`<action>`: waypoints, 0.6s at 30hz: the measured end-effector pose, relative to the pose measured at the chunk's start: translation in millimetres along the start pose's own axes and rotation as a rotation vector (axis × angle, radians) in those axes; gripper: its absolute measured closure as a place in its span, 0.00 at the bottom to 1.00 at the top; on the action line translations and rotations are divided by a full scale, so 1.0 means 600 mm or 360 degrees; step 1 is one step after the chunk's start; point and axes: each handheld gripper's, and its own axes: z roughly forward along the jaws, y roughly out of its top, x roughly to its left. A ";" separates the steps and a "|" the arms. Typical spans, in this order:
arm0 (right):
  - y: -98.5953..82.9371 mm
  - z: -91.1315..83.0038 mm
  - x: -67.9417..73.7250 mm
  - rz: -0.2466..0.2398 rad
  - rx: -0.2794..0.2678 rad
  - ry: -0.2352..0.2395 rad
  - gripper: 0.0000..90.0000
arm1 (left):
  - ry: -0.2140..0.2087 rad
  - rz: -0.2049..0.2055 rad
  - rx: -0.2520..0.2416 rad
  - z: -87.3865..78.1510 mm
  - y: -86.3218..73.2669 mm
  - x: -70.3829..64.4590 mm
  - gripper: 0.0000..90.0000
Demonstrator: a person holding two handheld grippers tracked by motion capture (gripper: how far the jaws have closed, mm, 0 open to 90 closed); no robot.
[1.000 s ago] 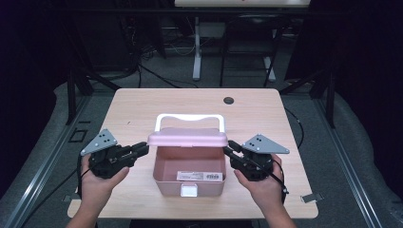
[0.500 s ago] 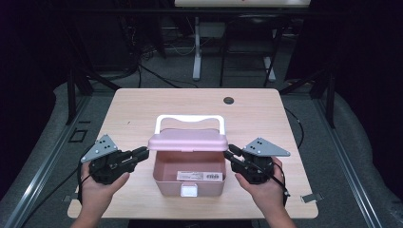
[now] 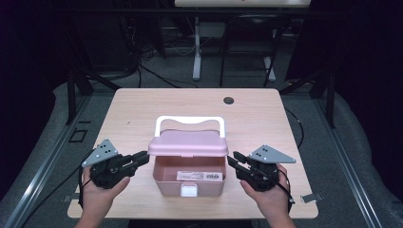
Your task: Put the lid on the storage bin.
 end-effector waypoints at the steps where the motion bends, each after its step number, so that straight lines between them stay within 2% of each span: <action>1: -0.004 -0.001 -0.006 0.0020 0.0007 -0.0014 0.78 | 0.0003 0.0001 0.0014 0.000 -0.002 -0.001 0.89; 6: -0.010 0.001 -0.016 0.0031 0.0006 -0.0048 0.77 | 0.0019 0.0017 0.0008 0.002 -0.007 -0.003 0.89; 12: -0.024 0.014 -0.031 0.0066 0.0020 -0.0094 0.77 | 0.0008 -0.0003 0.0007 0.002 -0.014 -0.003 0.89; 15: -0.029 0.018 -0.035 0.0074 0.0028 -0.0102 0.76 | -0.0002 -0.0006 0.0035 0.001 -0.020 -0.002 0.89; 18: -0.033 0.022 -0.037 0.0085 0.0038 -0.0104 0.76 | -0.0002 -0.0013 0.0016 0.003 -0.024 -0.004 0.89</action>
